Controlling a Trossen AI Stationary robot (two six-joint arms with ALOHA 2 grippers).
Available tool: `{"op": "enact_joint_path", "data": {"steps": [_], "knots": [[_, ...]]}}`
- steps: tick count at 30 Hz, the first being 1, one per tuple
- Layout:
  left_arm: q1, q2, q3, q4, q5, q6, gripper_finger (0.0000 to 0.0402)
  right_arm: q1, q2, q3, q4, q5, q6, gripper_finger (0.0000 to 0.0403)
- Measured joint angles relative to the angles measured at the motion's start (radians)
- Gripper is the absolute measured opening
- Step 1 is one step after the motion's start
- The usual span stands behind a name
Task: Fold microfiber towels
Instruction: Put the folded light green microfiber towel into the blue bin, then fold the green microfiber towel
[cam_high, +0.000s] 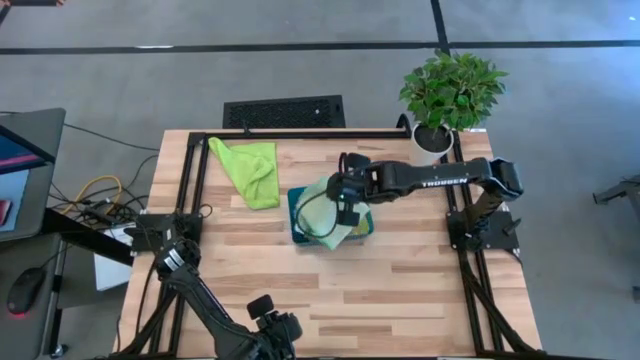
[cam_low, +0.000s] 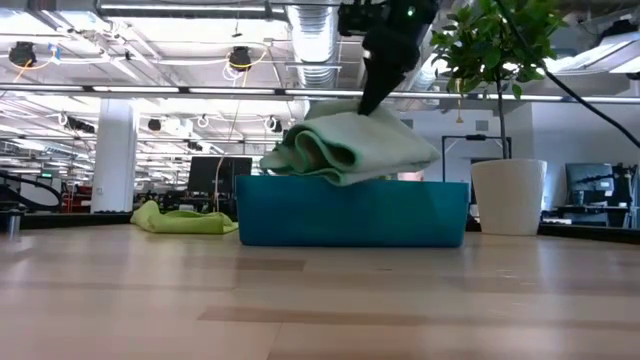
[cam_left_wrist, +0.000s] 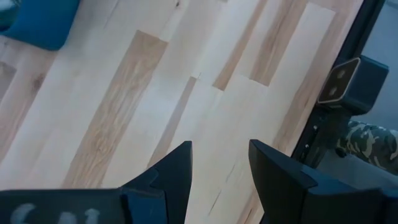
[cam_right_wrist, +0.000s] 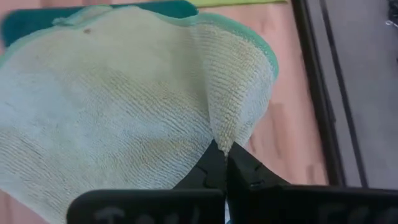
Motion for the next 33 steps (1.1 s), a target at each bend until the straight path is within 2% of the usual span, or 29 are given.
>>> {"op": "enact_joint_path", "data": {"steps": [4, 9, 17, 27, 30, 33], "knots": [[0.012, 0.0, 0.0, -0.004, 0.024, 0.0, 0.0151, -0.037, 0.0, 0.0, -0.002, -0.029, -0.045, 0.0013], [0.025, 0.0, 0.0, -0.018, 0.047, 0.0, 0.0151, -0.056, 0.0, 0.0, -0.003, -0.112, -0.057, 0.0038], [0.029, 0.0, 0.0, -0.029, 0.053, 0.0, 0.0151, -0.056, 0.002, 0.0, -0.007, -0.125, -0.063, 0.0079], [0.031, 0.0, 0.0, -0.094, 0.044, -0.036, 0.0151, -0.056, 0.002, -0.001, -0.028, -0.114, -0.083, 0.0186], [0.036, 0.0, 0.001, -0.126, 0.043, -0.076, 0.0151, -0.054, -0.018, -0.001, -0.053, -0.114, -0.057, 0.021], [0.043, -0.006, 0.001, -0.123, 0.04, -0.03, 0.0151, -0.035, -0.059, -0.001, -0.074, -0.113, -0.053, 0.0224]]}}
